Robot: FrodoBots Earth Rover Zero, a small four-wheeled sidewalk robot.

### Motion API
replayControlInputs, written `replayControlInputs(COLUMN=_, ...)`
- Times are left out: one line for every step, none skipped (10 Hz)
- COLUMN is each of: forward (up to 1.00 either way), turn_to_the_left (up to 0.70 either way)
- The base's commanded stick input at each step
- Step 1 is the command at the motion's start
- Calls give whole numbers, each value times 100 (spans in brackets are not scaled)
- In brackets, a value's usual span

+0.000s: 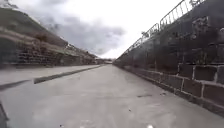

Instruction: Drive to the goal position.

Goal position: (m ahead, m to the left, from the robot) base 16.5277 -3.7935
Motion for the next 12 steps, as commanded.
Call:
replayControlInputs(forward=70, turn_to_the_left=0)
replayControlInputs(forward=70, turn_to_the_left=0)
replayControlInputs(forward=70, turn_to_the_left=0)
replayControlInputs(forward=70, turn_to_the_left=0)
replayControlInputs(forward=70, turn_to_the_left=0)
replayControlInputs(forward=70, turn_to_the_left=0)
replayControlInputs(forward=70, turn_to_the_left=0)
replayControlInputs(forward=70, turn_to_the_left=0)
replayControlInputs(forward=70, turn_to_the_left=0)
replayControlInputs(forward=70, turn_to_the_left=0)
replayControlInputs(forward=70, turn_to_the_left=0)
replayControlInputs(forward=70, turn_to_the_left=0)
